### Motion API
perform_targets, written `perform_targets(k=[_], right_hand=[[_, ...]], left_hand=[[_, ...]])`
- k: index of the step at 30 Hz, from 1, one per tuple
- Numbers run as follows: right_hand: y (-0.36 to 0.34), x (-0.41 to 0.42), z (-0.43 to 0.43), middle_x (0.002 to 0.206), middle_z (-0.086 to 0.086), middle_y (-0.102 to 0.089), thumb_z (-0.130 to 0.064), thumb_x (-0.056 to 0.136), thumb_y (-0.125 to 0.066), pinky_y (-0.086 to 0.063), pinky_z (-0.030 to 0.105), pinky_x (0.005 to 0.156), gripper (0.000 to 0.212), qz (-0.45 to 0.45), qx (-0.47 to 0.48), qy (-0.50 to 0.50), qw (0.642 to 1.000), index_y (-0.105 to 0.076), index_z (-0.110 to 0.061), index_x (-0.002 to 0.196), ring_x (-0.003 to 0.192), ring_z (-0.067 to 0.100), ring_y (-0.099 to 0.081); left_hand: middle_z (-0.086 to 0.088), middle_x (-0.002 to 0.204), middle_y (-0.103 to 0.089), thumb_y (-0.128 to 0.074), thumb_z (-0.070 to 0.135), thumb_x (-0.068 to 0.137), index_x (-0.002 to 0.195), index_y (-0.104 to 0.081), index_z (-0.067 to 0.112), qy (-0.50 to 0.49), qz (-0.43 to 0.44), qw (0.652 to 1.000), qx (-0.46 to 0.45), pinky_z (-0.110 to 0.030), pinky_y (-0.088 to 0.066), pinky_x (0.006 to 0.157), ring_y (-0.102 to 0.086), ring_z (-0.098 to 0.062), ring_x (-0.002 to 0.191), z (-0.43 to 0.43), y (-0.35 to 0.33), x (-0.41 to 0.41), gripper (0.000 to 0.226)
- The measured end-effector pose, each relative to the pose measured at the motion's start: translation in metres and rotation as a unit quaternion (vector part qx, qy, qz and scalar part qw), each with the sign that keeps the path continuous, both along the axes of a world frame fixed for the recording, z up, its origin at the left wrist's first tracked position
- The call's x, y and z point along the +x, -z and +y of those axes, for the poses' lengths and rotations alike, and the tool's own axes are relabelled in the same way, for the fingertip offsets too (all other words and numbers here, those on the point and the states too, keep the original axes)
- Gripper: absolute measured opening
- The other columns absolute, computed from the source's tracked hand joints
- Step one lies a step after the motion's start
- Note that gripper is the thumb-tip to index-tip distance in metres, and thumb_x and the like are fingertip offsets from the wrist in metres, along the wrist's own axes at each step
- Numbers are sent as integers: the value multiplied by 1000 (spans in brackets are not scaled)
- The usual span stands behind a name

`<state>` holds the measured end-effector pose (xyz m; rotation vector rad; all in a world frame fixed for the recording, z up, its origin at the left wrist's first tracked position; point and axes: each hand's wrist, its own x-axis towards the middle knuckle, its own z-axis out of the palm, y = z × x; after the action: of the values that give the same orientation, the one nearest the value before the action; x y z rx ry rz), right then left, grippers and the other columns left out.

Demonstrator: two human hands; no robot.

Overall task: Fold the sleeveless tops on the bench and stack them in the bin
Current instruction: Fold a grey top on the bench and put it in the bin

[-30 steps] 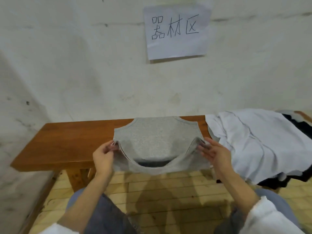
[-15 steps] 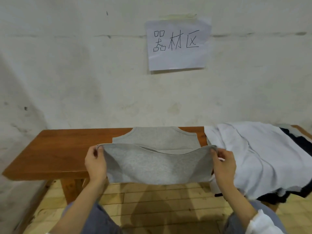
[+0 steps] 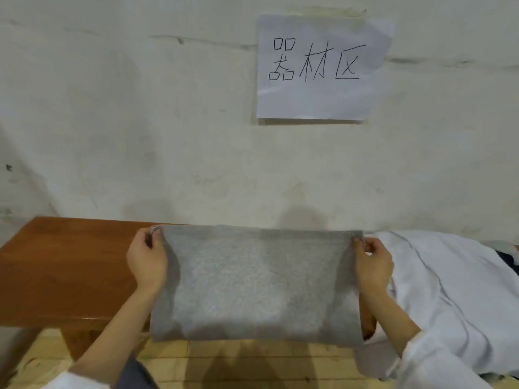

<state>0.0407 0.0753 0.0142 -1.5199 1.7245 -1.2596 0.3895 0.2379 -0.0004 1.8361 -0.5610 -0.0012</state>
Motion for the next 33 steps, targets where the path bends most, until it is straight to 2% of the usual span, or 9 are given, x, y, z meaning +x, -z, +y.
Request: perform_targets(k=[6,11,15,17,20,22,24,28,33], right_hand=[[61,2,-27,77,6,-58,-32,97,-50,-34,28,72,36,176,78,-8,981,-57,-3,78,73,23,-53],[67,6,-33,78,6,-57,-34,95,-51,-39,31,72,30,190,73,2,979,-60,-6,87,79,30,-59],[59,14,-18,111,13,-52,-22,93,-56,-44,36,81,23,136,19,8,990,-55,-6,109,92,30,-56],[58,24,7,122,15,-49,-20,93,-55,-40,35,93,29,166,-34,-39,985,-54,-6,119,107,30,-52],[66,43,47,145,13,-40,-35,97,-46,-25,35,111,48,258,-15,-174,950,-44,-8,137,134,29,-36],[76,46,59,159,8,-14,-59,96,-24,-2,38,118,71,357,41,-229,905,-20,-14,150,147,25,-8],[81,40,59,161,2,3,-71,83,5,10,41,117,85,423,65,-236,872,-1,-22,152,147,22,7],[76,36,60,159,2,14,-72,76,16,11,45,117,88,461,92,-239,850,11,-26,151,146,23,14],[53,35,53,160,5,9,-60,96,-23,5,47,117,73,434,164,-303,832,3,-22,152,147,26,8]], left_hand=[[-8,71,-61,-50,22,97,81,-61,13,-16,-105,963,247,-42,-36,77,-58,-35,78,-30,59,22,21],[-14,92,-64,-52,22,95,94,-62,10,-12,-155,950,272,-43,-36,76,-57,-36,86,-28,57,20,15],[-25,128,-49,-58,17,89,123,-56,5,38,-202,935,288,-53,-37,92,-46,-43,116,-21,48,-3,36],[-24,144,-38,-47,28,94,129,-54,9,126,-251,909,307,-56,-27,106,-34,-42,133,-16,47,-28,41],[-10,160,-7,1,63,86,148,-28,23,253,-236,861,372,-51,4,115,1,-31,147,-10,50,-68,80],[-2,160,12,31,74,66,152,-2,29,262,-238,832,426,-52,15,113,16,-26,146,-8,58,-80,102],[1,157,20,41,72,57,150,12,33,253,-243,817,458,-56,16,112,21,-27,144,-5,65,-80,105],[-2,155,25,32,78,59,142,23,41,263,-219,807,481,-63,15,109,24,-36,142,-4,63,-80,91],[0,149,36,5,85,67,143,19,48,328,-189,765,521,-66,18,105,29,-41,138,-5,41,-75,86]])
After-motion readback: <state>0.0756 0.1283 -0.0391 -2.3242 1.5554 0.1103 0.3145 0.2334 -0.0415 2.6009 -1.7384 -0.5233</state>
